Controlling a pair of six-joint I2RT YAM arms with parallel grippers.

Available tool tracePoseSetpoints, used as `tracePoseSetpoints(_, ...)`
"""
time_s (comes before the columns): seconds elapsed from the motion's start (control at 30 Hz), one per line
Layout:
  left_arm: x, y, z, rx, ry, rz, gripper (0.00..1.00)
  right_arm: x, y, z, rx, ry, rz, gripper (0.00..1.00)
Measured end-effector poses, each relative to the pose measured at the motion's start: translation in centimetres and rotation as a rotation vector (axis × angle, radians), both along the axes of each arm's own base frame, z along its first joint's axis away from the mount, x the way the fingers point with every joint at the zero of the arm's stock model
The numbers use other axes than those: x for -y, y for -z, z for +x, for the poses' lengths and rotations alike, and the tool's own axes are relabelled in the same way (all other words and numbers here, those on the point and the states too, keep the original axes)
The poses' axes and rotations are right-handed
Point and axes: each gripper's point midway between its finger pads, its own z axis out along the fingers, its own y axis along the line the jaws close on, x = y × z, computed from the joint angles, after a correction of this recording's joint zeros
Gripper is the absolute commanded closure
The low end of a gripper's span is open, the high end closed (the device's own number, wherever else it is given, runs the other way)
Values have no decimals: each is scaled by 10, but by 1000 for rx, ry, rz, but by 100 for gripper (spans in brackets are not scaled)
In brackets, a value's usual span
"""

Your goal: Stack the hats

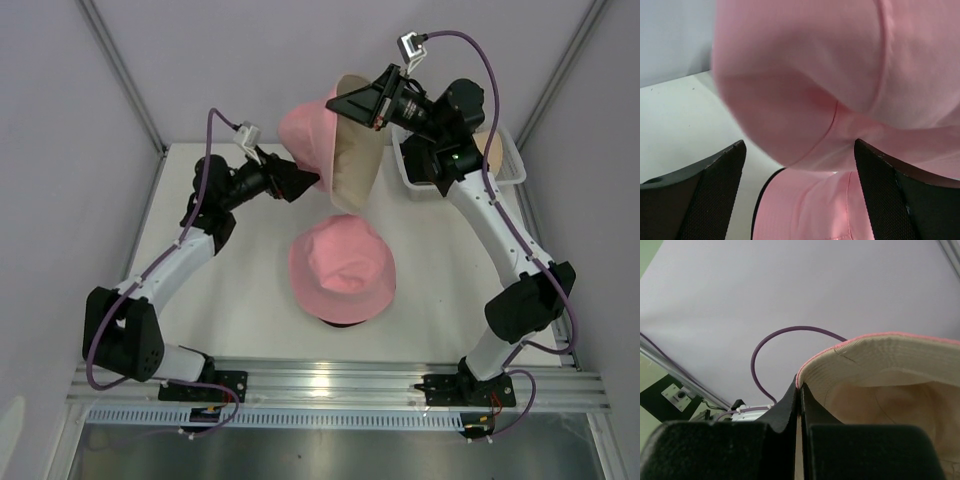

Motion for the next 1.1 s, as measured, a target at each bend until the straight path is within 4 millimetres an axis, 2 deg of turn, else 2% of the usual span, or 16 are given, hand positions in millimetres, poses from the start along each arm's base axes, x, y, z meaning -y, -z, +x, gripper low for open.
tracePoseSetpoints(0.07, 4, -3, 1, 16, 10, -14, 18, -2, 2, -4, -6, -10, 0, 100)
tracePoseSetpoints(0.1, 7, -4, 1, 23, 19, -22, 33, -3, 2, -5, -7, -12, 0, 100)
tracePoseSetpoints(0.2, 18, -7, -1, 40, 46, -41, 60, -4, 4, -5, -9, -15, -1, 100)
tracePoseSetpoints(0.23, 21, -8, -3, 41, 54, -49, 82, -4, 5, -5, -10, -15, -2, 100)
tracePoseSetpoints(0.27, 24, -10, -4, 43, 61, -59, 94, -4, 5, -5, -11, -15, -3, 100)
tracePoseSetpoints(0.3, 25, -12, -5, 50, 65, -64, 99, -4, 6, -5, -11, -15, -3, 100)
tracePoseSetpoints(0.43, 23, -14, -4, 57, 35, -57, 99, -1, 6, -5, -9, -3, -13, 100)
tracePoseSetpoints(0.53, 8, -20, -6, 64, -46, -13, 99, 6, 9, -5, -12, 19, -27, 100)
tracePoseSetpoints(0.6, -4, -32, -13, 104, -99, 22, 99, 15, 13, -8, -15, 41, -38, 100)
tracePoseSetpoints(0.73, -39, -73, -42, 253, -209, 120, 99, 38, 26, -12, -41, 102, -68, 100)
tracePoseSetpoints(0.87, -64, -112, -78, 411, -258, 230, 99, 51, 44, -21, -71, 152, -105, 100)
tracePoseSetpoints(1.0, -79, -125, -111, 486, -237, 345, 99, 57, 71, -41, -120, 181, -152, 100)
tracePoseSetpoints(1.1, -80, -122, -133, 504, -175, 411, 99, 64, 92, -56, -154, 199, -183, 100)
